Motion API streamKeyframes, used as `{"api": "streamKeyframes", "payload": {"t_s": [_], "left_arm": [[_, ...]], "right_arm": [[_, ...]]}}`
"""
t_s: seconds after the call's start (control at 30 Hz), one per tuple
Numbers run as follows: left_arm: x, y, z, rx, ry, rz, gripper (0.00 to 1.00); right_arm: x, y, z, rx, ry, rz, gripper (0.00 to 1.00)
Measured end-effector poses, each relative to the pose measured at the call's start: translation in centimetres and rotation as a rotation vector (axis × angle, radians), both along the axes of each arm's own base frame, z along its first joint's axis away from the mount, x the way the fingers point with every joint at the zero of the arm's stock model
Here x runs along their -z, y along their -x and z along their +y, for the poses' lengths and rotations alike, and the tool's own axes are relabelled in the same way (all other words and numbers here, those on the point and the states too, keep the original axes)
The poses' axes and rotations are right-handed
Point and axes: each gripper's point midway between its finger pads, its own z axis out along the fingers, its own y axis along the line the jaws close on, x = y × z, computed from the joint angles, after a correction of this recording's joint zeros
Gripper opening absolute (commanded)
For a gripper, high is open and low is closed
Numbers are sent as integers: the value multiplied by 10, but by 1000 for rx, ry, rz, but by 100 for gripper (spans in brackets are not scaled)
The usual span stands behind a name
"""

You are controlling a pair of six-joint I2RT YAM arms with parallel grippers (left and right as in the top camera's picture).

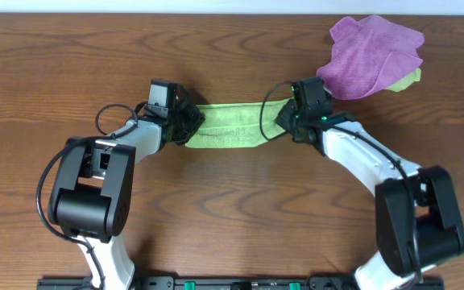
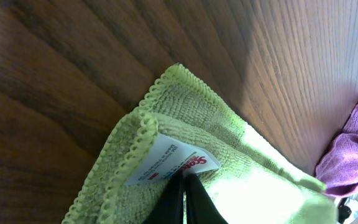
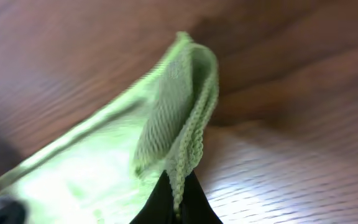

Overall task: Fold the cloth
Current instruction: 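Fold the strip's right end toward the left gripper with the right gripper, then lay the right end over the left end and release the left gripper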

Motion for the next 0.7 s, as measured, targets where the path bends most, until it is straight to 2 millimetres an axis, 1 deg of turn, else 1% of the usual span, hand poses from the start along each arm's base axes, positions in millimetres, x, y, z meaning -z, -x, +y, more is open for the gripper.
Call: {"api": "streamKeyframes", "payload": {"t_s": [0.1,0.23,0.33,0.47,0.5,0.57,0.7], "left_arm": [[0,0,0,0,0,0,5],[0,0,0,0,0,0,6],[0,0,0,0,0,0,6],[0,0,0,0,0,-1,6],[0,0,0,0,0,-1,6],[0,0,0,0,0,-1,6],[0,0,0,0,0,-1,6]], "right_arm": [[-9,2,19,-51,-4,-26,1],[-13,7,40,-108,-7,-39,1],[-20,8,57,-154,-12,-64,1],[-33,6,78,-204,-30,-110,1],[-39,4,86,-223,-37,-130,1],[-45,2,92,-240,-44,-148,1],[-50,0,97,-262,-54,-167,1]]}}
